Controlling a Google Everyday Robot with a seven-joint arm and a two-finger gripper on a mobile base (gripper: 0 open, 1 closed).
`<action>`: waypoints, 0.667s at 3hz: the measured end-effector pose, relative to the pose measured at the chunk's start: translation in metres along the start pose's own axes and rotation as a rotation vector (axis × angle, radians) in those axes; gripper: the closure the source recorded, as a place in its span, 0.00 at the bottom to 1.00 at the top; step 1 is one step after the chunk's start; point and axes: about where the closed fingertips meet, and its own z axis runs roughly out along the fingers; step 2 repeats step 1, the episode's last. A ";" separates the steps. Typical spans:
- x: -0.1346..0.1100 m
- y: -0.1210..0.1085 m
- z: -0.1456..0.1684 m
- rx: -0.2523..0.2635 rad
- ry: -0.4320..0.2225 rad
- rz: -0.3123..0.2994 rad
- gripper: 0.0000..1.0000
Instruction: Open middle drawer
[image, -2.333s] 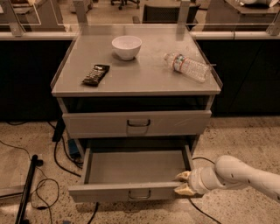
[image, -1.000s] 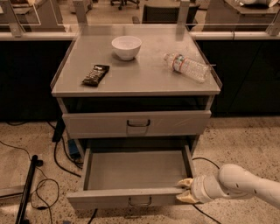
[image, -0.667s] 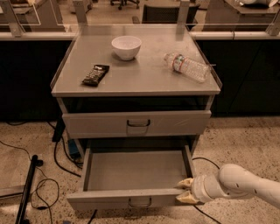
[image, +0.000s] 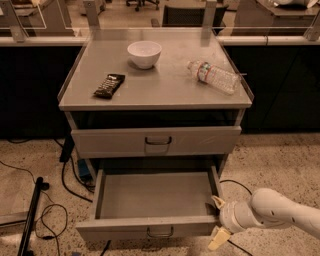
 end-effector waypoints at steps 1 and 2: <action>0.000 0.000 0.000 0.000 0.000 0.000 0.00; 0.000 0.000 0.000 0.000 0.000 0.000 0.00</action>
Offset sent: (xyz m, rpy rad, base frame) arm 0.0000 0.0000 0.0000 0.0000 0.0000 0.0000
